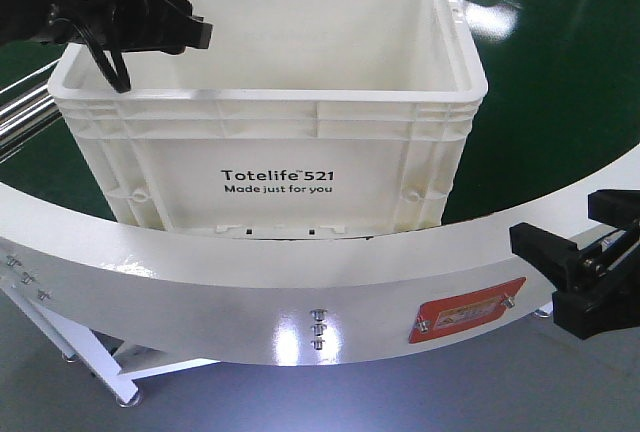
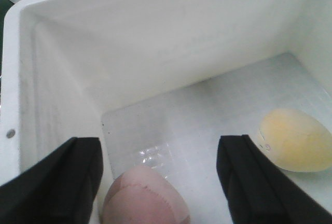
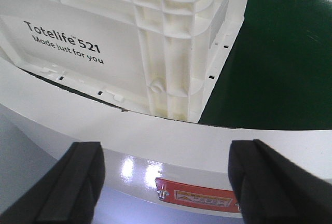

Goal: Place moving items into box and shelve
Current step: 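Carry the pink ball with the left gripper and release it into the tote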

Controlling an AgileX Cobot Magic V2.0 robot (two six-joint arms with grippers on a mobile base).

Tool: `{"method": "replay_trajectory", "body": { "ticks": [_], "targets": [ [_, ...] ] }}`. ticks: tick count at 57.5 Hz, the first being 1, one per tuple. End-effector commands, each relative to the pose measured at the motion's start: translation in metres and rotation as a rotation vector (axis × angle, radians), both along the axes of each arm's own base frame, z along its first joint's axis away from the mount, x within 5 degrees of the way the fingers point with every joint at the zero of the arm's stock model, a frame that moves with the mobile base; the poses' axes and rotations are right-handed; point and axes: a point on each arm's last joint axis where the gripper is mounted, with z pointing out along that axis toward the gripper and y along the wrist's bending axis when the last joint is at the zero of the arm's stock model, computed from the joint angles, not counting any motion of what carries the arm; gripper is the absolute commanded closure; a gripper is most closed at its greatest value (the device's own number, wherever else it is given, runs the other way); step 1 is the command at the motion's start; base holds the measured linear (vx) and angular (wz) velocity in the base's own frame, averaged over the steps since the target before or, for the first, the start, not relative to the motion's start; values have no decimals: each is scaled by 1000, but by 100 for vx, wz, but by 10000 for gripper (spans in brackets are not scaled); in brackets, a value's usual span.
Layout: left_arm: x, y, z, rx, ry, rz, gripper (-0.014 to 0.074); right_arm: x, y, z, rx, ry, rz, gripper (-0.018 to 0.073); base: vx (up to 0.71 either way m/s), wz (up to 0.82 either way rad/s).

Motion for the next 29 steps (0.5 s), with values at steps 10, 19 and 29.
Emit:
{"method": "replay_trajectory", "body": {
  "ticks": [10,19,29],
  "targets": [
    [-7,4,28,17,-118,-9,20,7,3,15,31,-105,6,24,0,0],
    [-10,7,23,49,-46,16,22,25,5,28,33,-63,-88,24,0,0],
    [-16,14,32,85,43,70,22,56,9,53,-16,-34,-225,24,0,0]
  ]
}}
